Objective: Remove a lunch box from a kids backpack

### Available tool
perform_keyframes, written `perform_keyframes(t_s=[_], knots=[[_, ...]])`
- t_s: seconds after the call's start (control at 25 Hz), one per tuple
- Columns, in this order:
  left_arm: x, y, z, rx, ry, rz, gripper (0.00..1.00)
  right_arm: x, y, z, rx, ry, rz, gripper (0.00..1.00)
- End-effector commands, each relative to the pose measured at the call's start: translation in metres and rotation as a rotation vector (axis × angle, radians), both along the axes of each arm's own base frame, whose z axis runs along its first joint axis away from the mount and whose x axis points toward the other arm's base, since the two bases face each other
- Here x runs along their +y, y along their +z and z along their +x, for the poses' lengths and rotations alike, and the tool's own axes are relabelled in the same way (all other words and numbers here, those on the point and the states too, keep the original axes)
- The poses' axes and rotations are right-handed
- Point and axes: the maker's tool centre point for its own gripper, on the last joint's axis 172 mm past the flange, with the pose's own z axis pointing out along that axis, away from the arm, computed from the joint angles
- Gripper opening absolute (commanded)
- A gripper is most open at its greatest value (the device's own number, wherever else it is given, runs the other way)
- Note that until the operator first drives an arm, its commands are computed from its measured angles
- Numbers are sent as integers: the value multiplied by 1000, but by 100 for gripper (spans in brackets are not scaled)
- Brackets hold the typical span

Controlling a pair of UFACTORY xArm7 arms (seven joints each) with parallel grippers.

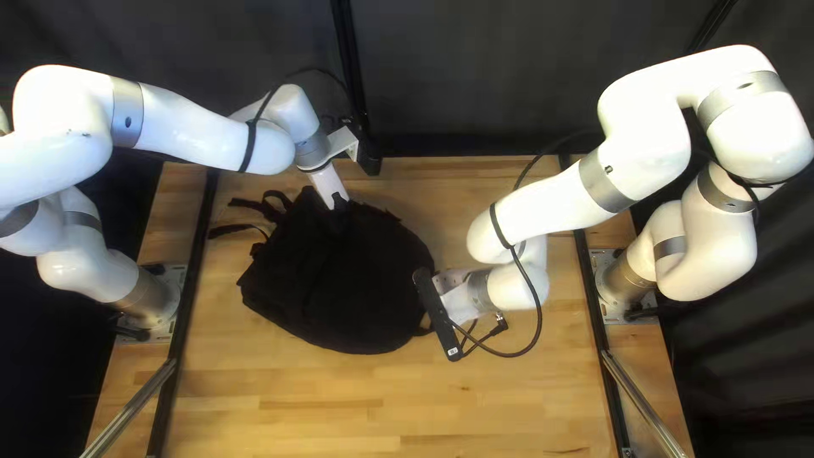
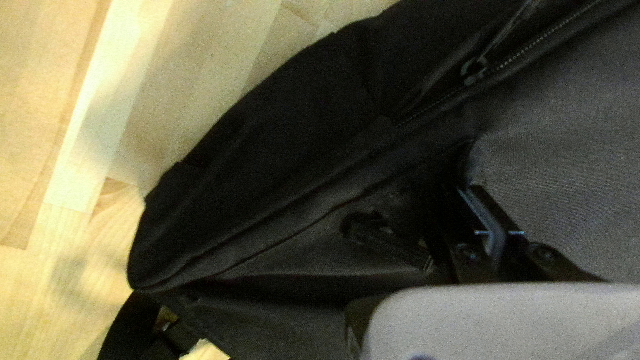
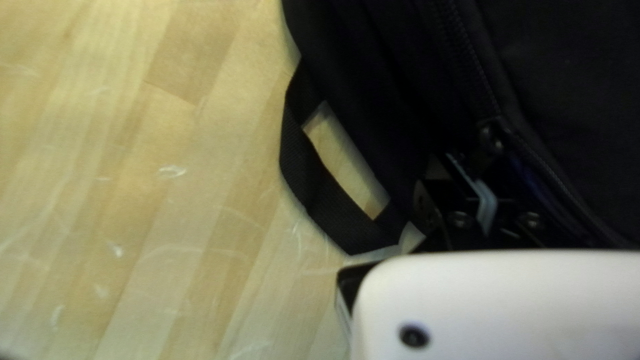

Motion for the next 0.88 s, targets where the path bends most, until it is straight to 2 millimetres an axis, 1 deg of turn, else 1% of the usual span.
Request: perform_keyframes(t_s=[0.04,0.4,0.64,0.88], knots=[[0,0,0,0,0,-1,0,5,5,0,4,10,-1,0],[-1,-1,0,-1,1,-1,0,16,2,3,11,36,21,0],[-1,-1,0,-2,-1,-2,0,19,10,0,6,63,65,0],[-1,0,0,-3,-1,-3,0,24,6,5,18,82,88,0]])
